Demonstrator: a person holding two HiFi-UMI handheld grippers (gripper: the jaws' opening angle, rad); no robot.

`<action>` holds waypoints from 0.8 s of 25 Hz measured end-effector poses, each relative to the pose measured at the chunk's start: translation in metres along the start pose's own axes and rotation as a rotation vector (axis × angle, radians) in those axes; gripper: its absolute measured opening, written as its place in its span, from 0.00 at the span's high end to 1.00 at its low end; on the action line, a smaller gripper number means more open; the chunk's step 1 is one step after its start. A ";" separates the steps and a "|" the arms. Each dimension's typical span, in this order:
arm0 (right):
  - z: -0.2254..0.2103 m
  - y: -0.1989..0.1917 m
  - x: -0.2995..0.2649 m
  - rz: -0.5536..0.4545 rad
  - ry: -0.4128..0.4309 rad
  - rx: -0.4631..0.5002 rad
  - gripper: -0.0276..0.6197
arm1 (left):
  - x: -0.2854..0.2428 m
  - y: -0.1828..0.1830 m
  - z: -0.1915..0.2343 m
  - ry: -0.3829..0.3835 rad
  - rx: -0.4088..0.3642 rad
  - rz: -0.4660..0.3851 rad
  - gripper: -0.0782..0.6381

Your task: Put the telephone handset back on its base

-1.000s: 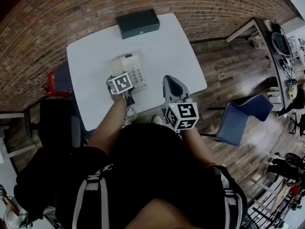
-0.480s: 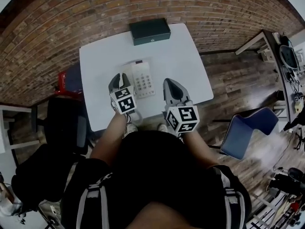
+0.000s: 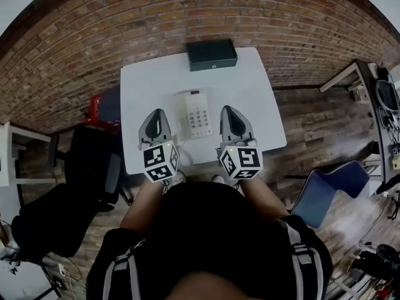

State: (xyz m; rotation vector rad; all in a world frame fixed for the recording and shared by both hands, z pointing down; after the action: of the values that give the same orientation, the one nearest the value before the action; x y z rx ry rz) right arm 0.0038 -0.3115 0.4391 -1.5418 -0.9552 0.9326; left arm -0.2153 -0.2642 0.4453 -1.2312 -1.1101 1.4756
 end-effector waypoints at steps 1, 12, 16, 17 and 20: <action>0.002 0.000 -0.001 -0.002 0.012 0.013 0.97 | 0.006 0.003 0.000 0.003 0.006 -0.010 0.88; 0.024 -0.007 -0.006 0.021 0.108 0.025 0.97 | 0.024 0.000 0.004 0.027 0.005 0.000 0.88; 0.028 -0.011 -0.007 0.037 0.122 0.030 0.97 | 0.023 0.000 0.006 0.029 0.005 0.006 0.88; 0.029 -0.012 -0.007 0.040 0.126 0.031 0.97 | 0.023 -0.001 0.007 0.029 0.008 0.008 0.88; 0.033 -0.013 -0.008 0.043 0.137 0.033 0.97 | 0.022 -0.003 0.009 0.021 0.016 0.015 0.88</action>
State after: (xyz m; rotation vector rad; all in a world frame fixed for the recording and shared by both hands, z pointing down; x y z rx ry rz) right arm -0.0308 -0.3057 0.4478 -1.5822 -0.8082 0.8571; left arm -0.2266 -0.2430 0.4444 -1.2436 -1.0756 1.4771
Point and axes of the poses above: the fingertips, and each gripper's own axes: x backward along the fingers, z to its left, y out of its top, the point moved 6 cm from there along x, backward along the fingers, and after that the axes turned 11 degrees about -y, right-handed, at the moved point
